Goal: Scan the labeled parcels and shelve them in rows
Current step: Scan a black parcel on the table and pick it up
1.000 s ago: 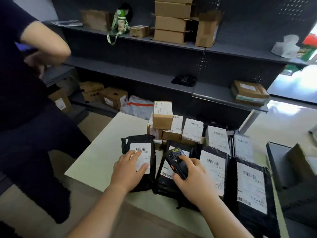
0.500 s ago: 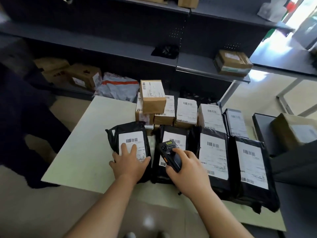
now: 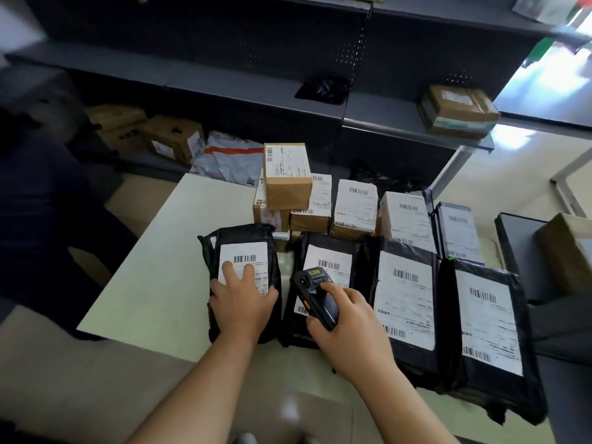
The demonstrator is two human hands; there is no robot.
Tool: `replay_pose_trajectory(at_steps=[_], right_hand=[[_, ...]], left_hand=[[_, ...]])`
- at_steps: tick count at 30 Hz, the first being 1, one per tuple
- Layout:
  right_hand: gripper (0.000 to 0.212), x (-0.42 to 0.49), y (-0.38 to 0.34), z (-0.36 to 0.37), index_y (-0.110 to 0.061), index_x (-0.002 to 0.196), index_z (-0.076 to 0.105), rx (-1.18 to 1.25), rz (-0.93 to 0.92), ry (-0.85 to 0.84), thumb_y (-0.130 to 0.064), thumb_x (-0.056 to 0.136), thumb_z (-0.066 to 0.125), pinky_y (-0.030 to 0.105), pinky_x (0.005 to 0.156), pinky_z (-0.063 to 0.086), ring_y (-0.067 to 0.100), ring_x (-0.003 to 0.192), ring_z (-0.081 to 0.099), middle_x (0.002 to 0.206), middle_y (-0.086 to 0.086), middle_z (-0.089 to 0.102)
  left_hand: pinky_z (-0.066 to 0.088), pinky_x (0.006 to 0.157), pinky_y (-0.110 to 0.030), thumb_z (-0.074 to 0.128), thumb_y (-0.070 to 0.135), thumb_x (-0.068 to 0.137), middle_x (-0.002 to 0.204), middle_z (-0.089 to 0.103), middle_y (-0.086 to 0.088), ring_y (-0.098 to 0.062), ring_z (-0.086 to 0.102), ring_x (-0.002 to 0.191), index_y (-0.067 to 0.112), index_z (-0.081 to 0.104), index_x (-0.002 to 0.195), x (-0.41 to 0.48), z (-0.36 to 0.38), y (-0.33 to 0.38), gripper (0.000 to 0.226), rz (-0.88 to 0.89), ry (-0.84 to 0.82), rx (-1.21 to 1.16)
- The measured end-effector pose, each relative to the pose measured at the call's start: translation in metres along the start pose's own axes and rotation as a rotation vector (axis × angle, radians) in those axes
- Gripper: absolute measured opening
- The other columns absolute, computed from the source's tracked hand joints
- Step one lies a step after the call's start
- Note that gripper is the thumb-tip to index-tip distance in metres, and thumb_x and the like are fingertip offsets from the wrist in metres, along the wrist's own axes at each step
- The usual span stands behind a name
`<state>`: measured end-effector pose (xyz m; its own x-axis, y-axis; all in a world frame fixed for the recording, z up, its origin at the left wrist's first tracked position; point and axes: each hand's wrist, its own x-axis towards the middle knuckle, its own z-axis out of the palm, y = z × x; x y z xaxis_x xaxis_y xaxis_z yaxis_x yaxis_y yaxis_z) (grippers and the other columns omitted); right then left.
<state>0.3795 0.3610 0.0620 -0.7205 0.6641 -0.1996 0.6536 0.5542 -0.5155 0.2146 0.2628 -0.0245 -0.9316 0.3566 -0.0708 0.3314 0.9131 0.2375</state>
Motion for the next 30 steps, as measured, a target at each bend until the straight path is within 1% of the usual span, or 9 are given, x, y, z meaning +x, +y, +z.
replay_pose_trajectory(at_steps=[4, 7, 11, 14, 17, 20, 23, 25, 30], right_hand=[[0.061, -0.006, 0.000, -0.008, -0.048, 0.138, 0.035, -0.008, -0.022, -0.017, -0.057, 0.082, 0.056, 0.033, 0.083, 0.051, 0.015, 0.118, 0.051, 0.136, -0.011, 0.045], [0.060, -0.012, -0.007, -0.024, -0.050, 0.139, 0.032, -0.009, -0.047, -0.020, -0.059, 0.083, 0.053, 0.032, 0.082, 0.051, 0.015, 0.117, 0.051, 0.136, -0.013, 0.043], [0.061, -0.027, -0.018, -0.062, -0.051, 0.140, 0.029, 0.002, -0.089, 0.022, -0.059, 0.084, 0.053, 0.032, 0.085, 0.051, 0.015, 0.118, 0.050, 0.139, -0.015, 0.040], [0.062, -0.040, -0.027, -0.100, -0.049, 0.141, 0.031, 0.009, -0.110, 0.078, -0.058, 0.084, 0.054, 0.030, 0.086, 0.049, 0.014, 0.118, 0.050, 0.139, -0.018, 0.040], [0.061, -0.053, -0.036, -0.140, -0.050, 0.138, 0.037, 0.055, -0.111, 0.168, -0.058, 0.081, 0.058, 0.027, 0.088, 0.046, 0.009, 0.111, 0.051, 0.132, -0.022, 0.045], [0.059, -0.070, -0.048, -0.174, -0.052, 0.136, 0.038, 0.085, -0.141, 0.233, -0.057, 0.081, 0.059, 0.023, 0.081, 0.043, 0.005, 0.101, 0.048, 0.117, -0.026, 0.042], [0.058, -0.086, -0.060, -0.200, -0.054, 0.134, 0.038, 0.076, -0.164, 0.315, -0.056, 0.081, 0.059, 0.020, 0.073, 0.039, 0.001, 0.094, 0.046, 0.111, -0.026, 0.043], [0.057, -0.100, -0.071, -0.211, -0.053, 0.134, 0.038, 0.067, -0.173, 0.352, -0.055, 0.081, 0.059, 0.020, 0.074, 0.038, 0.000, 0.094, 0.043, 0.112, -0.027, 0.042], [0.058, -0.120, -0.097, -0.217, -0.052, 0.134, 0.040, 0.077, -0.204, 0.422, -0.052, 0.081, 0.060, 0.021, 0.079, 0.040, 0.001, 0.098, 0.047, 0.111, -0.026, 0.042]], left_hand=[[0.048, 0.082, -0.048, 0.070, 0.055, 0.069, 0.131, 0.042, -0.011, -0.040, 0.046, 0.102, 0.019, 0.059, 0.114, -0.015, -0.003, -0.016, 0.058, 0.082, 0.103, -0.026], [0.049, 0.082, -0.049, 0.072, 0.053, 0.067, 0.130, 0.044, -0.011, -0.041, 0.046, 0.103, 0.020, 0.061, 0.114, -0.026, -0.025, -0.024, 0.059, 0.160, 0.194, -0.027], [0.048, 0.090, -0.051, 0.056, 0.059, 0.071, 0.133, 0.042, -0.007, -0.039, 0.045, 0.112, 0.023, 0.061, 0.117, -0.034, -0.081, -0.018, 0.059, 0.257, 0.358, -0.046], [0.046, 0.094, -0.053, 0.047, 0.062, 0.074, 0.136, 0.038, -0.006, -0.039, 0.042, 0.119, 0.024, 0.059, 0.121, -0.034, -0.131, -0.001, 0.062, 0.317, 0.433, -0.087], [0.045, 0.096, -0.055, 0.045, 0.063, 0.076, 0.138, 0.037, -0.007, -0.040, 0.039, 0.122, 0.025, 0.056, 0.122, -0.029, -0.174, 0.019, 0.061, 0.410, 0.512, -0.098], [0.046, 0.092, -0.058, 0.044, 0.062, 0.077, 0.137, 0.039, -0.010, -0.043, 0.040, 0.121, 0.023, 0.055, 0.122, -0.019, -0.209, 0.036, 0.061, 0.513, 0.620, -0.098], [0.046, 0.092, -0.059, 0.046, 0.061, 0.076, 0.137, 0.040, -0.012, -0.044, 0.040, 0.120, 0.021, 0.058, 0.122, -0.013, -0.233, 0.057, 0.062, 0.550, 0.669, -0.136], [0.046, 0.092, -0.059, 0.052, 0.060, 0.075, 0.138, 0.040, -0.012, -0.043, 0.040, 0.121, 0.021, 0.059, 0.122, -0.014, -0.244, 0.072, 0.061, 0.581, 0.679, -0.173], [0.044, 0.096, -0.059, 0.065, 0.056, 0.075, 0.140, 0.038, -0.011, -0.043, 0.037, 0.124, 0.022, 0.060, 0.123, -0.016, -0.262, 0.097, 0.058, 0.630, 0.693, -0.281]])
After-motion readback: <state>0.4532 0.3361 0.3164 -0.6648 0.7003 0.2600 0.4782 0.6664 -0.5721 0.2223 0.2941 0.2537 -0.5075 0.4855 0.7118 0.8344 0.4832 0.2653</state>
